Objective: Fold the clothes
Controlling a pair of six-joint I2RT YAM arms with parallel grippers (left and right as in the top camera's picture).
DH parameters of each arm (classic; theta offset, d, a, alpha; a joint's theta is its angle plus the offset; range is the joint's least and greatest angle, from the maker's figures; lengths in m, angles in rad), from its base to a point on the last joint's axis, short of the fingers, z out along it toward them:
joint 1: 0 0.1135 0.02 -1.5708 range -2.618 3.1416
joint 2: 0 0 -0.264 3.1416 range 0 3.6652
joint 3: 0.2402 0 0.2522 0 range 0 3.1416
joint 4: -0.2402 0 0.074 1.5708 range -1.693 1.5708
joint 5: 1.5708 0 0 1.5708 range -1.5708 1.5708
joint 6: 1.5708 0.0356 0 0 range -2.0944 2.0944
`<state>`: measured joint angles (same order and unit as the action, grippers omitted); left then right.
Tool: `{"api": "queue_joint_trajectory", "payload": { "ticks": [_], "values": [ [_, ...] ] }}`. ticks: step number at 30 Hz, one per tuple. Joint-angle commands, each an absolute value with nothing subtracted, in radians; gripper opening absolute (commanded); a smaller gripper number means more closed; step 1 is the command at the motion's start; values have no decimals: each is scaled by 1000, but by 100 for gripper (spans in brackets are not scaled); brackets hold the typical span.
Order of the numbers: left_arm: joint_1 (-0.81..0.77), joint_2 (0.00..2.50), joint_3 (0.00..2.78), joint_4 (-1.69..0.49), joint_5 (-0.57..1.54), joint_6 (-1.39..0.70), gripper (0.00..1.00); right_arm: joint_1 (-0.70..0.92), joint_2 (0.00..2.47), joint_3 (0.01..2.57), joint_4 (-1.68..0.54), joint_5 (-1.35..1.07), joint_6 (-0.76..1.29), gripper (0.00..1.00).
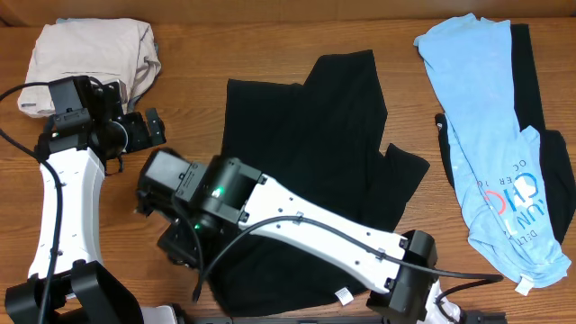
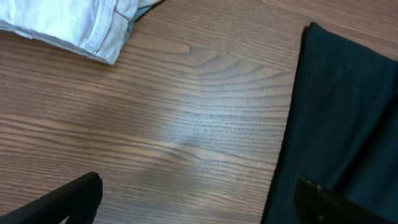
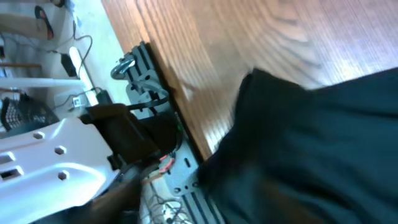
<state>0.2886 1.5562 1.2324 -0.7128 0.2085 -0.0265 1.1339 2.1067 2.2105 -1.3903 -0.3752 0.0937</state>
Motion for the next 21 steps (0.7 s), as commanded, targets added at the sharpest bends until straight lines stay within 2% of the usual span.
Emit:
{"api": "queue_joint_trajectory", "payload": {
  "ticks": [1,6,9,14,21],
  "values": [
    [287,1563,1253,-698,210,-22,100,1063,2030,2242,-1412,-348,113,78],
    [273,1563,1253,-666,269,-9,100,906,1998,2242,-1455,-220,212,79],
    [201,1564,1253,-642,316,80,100,786,1998,2242,-1455,-130,255,80],
    [-70,1605,1253,-534,97,179,100,515,1998,2242,-1412,-113,266,82],
    [-242,1768,1253,-349,15,199,100,311,2000,2238,-1446,-113,262,86]
  ]
}}
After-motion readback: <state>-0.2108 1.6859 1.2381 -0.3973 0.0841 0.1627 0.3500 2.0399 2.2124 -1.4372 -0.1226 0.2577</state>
